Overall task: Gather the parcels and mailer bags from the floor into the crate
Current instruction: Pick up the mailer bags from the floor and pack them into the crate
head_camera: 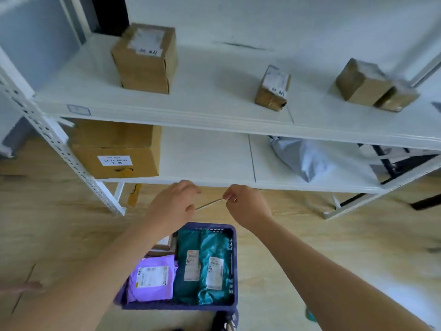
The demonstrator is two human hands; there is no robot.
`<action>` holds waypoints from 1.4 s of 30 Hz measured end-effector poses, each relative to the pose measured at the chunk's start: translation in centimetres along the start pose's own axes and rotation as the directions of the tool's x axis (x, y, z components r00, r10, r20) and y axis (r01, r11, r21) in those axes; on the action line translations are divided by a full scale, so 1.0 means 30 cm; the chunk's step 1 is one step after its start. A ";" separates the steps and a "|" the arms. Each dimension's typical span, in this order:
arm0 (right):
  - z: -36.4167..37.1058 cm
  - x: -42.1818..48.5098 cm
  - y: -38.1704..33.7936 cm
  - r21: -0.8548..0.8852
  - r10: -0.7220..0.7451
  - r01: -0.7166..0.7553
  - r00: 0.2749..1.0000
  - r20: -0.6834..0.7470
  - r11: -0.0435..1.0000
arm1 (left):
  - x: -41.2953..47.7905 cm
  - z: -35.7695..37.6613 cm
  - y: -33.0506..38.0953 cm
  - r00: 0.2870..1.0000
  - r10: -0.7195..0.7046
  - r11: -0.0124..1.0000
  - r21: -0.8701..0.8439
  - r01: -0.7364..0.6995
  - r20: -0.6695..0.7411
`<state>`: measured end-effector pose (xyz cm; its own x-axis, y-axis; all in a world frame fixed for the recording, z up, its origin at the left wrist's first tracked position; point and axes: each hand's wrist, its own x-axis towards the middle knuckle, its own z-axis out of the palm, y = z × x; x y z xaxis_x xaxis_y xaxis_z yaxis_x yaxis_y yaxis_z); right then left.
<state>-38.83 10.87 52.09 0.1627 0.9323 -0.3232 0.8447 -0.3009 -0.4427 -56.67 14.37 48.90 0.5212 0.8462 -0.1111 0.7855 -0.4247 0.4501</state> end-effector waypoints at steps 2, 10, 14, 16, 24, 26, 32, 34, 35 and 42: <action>-0.088 -0.077 -0.015 0.003 0.000 0.000 0.998 -0.066 1.000 | -0.008 -0.076 0.076 0.999 0.045 0.999 0.000 -0.045 -0.015; -0.308 -0.334 0.064 0.015 0.041 -0.038 0.965 -0.260 0.999 | -0.059 -0.201 0.358 0.967 0.248 0.966 0.094 -0.241 -0.066; -0.372 -0.448 0.205 0.055 0.097 -0.084 0.942 -0.322 0.995 | -0.086 -0.153 0.524 0.958 0.277 0.960 0.054 -0.273 -0.070; -0.391 -0.498 0.304 0.086 0.134 -0.111 0.926 -0.354 0.990 | -0.095 -0.098 0.616 0.952 0.303 0.953 0.037 -0.301 -0.040; -0.462 -0.677 0.718 0.185 0.262 -0.203 0.879 -0.397 0.962 | -0.047 0.135 0.965 0.939 0.338 0.940 0.021 -0.340 0.055; -0.483 -0.727 0.844 0.187 0.293 -0.237 0.875 -0.386 0.954 | -0.036 0.204 1.069 0.939 0.332 0.942 0.010 -0.334 0.087; -0.571 -0.857 1.261 0.254 0.374 -0.297 0.858 -0.353 0.921 | 0.024 0.452 1.447 0.929 0.332 0.941 0.014 -0.338 0.165; -0.584 -0.882 1.366 0.251 0.380 -0.308 0.867 -0.323 0.918 | 0.035 0.514 1.525 0.932 0.311 0.947 0.024 -0.321 0.183; -0.596 -0.894 1.422 0.252 0.388 -0.319 0.870 -0.304 0.914 | 0.040 0.545 1.563 0.934 0.301 0.950 0.025 -0.311 0.193; -0.640 -0.873 1.699 0.292 0.437 -0.381 0.886 -0.155 0.877 | 0.110 0.683 1.687 0.947 0.176 0.977 0.071 -0.202 0.269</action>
<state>9.75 -25.03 54.05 0.5921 0.7257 -0.3504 0.5299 -0.6782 -0.5092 -8.34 -10.93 53.16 0.7218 0.6397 -0.2641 0.6856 -0.6087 0.3992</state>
